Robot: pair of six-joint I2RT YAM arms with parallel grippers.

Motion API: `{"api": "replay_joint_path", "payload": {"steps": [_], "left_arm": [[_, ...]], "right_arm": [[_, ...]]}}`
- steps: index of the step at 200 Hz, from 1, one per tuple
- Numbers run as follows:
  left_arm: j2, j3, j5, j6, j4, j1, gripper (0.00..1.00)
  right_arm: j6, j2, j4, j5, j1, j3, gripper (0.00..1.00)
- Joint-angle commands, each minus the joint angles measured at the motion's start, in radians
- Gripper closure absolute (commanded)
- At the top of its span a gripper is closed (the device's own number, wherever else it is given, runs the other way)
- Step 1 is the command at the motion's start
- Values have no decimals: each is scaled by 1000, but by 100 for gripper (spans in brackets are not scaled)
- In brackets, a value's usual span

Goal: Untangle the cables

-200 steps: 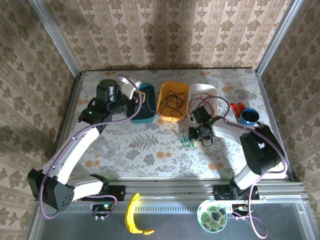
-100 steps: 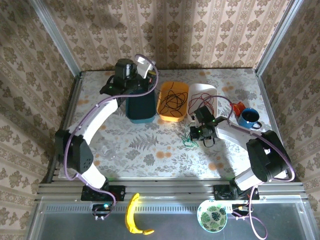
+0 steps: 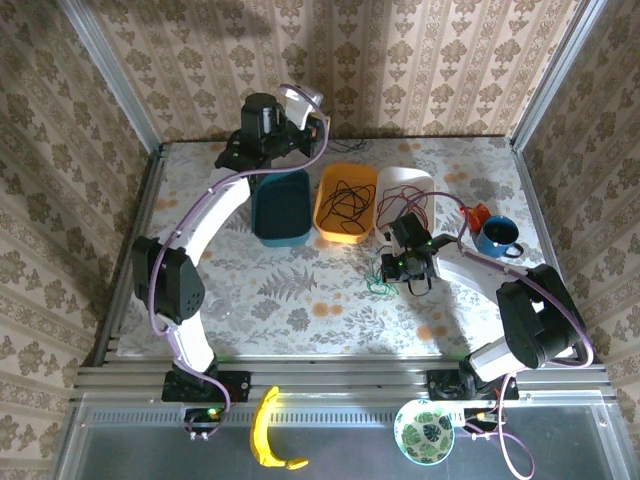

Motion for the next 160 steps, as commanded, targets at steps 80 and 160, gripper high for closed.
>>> {"api": "replay_joint_path", "payload": {"steps": [80, 160], "left_arm": [[212, -163, -232, -222, -178, -93, 100], [160, -136, -142, -159, -79, -111, 30]], "right_arm": [[-22, -13, -52, 9, -6, 9, 95], [-6, -47, -46, 44, -6, -9, 94]]}}
